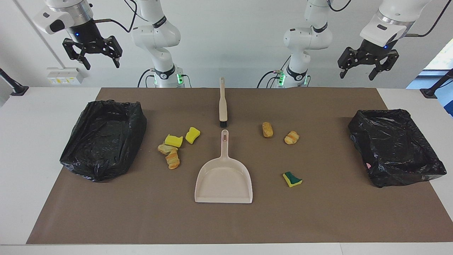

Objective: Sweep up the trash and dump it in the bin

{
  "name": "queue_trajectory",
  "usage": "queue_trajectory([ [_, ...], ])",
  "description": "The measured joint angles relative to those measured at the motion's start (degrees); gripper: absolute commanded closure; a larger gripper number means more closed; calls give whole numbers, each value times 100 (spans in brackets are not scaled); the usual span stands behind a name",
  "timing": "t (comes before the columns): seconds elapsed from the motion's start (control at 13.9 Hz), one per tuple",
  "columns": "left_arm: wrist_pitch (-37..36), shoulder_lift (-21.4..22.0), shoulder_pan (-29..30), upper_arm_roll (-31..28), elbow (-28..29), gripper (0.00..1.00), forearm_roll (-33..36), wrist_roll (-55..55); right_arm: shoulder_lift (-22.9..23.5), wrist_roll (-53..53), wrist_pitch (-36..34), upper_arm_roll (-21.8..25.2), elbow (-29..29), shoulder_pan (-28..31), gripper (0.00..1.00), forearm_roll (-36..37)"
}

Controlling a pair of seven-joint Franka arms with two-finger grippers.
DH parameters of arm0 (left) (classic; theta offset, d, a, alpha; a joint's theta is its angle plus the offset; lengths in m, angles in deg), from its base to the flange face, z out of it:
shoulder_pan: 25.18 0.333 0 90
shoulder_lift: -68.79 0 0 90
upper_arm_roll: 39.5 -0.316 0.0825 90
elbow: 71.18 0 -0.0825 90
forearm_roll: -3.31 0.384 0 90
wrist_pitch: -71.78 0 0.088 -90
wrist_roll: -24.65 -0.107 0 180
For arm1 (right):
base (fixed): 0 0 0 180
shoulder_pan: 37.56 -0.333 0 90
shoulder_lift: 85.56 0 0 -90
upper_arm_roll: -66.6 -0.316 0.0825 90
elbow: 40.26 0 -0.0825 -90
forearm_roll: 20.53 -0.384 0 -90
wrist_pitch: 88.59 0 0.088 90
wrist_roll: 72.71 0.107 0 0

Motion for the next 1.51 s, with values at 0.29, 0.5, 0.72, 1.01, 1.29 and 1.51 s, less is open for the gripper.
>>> queue_trajectory([
  [0.29, 0, 5, 0, 2, 1, 0, 0, 0, 0, 44, -7, -135, -34, -2, 0, -3],
  [0.5, 0, 9, -5, 31, 1, 0, 0, 0, 0, 60, -7, -140, -35, 2, 0, -3],
  [0.72, -3, 11, -13, 67, 5, 0, -1, 0, 0, 78, -7, -139, -37, 2, 0, -3],
  [1.01, 12, 179, -103, 292, 290, 0, -101, 156, 0, 89, -7, -131, -37, 3, 0, -3],
  [1.29, 650, 805, -192, 920, 1471, 0, -427, 877, 0, 110, -7, -120, -37, 13, 0, 0],
  [1.51, 1076, 1179, -235, 1637, 2473, 0, -766, 1345, 3, 110, -10, -103, 45, 28, 0, 3],
])
